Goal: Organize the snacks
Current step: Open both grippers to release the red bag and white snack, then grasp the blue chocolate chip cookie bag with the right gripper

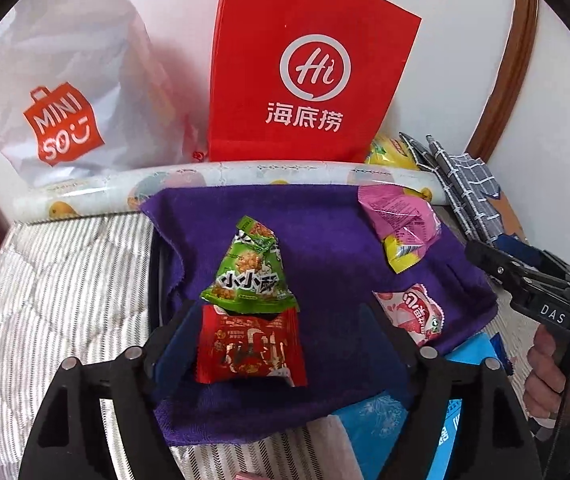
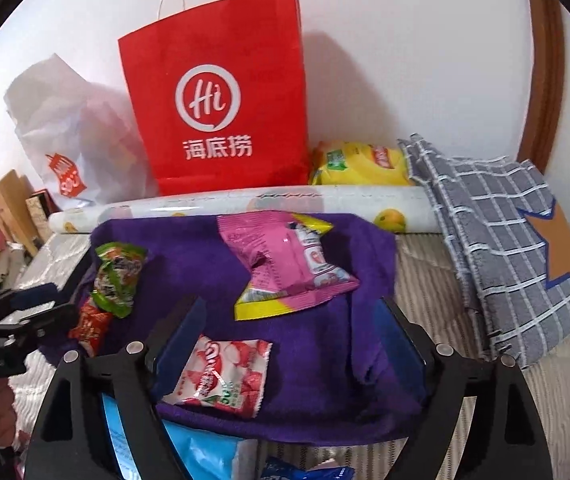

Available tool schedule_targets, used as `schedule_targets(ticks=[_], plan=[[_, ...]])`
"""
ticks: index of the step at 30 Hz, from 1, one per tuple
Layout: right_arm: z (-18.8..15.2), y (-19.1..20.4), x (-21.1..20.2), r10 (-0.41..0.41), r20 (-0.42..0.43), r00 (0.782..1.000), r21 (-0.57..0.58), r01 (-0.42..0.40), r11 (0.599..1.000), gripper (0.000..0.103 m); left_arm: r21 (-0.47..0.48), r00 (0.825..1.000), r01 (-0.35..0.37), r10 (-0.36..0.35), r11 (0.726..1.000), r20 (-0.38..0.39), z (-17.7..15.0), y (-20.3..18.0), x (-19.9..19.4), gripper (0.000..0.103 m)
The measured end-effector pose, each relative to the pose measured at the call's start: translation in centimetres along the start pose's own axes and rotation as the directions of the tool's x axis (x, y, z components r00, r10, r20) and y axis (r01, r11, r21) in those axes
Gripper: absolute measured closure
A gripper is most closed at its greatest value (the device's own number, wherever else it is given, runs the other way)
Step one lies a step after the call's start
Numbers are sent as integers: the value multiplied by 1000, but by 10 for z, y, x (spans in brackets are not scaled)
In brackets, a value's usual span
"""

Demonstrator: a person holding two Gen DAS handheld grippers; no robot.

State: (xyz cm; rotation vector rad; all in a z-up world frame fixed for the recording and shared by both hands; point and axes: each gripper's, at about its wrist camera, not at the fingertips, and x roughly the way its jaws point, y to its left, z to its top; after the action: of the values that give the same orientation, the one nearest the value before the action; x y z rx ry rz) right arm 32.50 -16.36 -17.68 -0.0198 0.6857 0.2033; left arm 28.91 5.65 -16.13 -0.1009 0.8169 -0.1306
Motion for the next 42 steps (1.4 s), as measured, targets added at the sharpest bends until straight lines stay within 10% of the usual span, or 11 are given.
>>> schedule_targets(ticks=[27,33,42], plan=[[-45,-43,-66,-86,-18,996,61,86,994,10,-46,995,-27,31,999,91,6,6,-28,19],[-80,-64,-50,5,-139,990,121,12,993,50,-57,996,-5,10,998,89,4,4,-28,18],[-84,-52,-41,88,-156,984,101,-73,992,78,-59,997,-21,25,998,69,4,7,-20,18]])
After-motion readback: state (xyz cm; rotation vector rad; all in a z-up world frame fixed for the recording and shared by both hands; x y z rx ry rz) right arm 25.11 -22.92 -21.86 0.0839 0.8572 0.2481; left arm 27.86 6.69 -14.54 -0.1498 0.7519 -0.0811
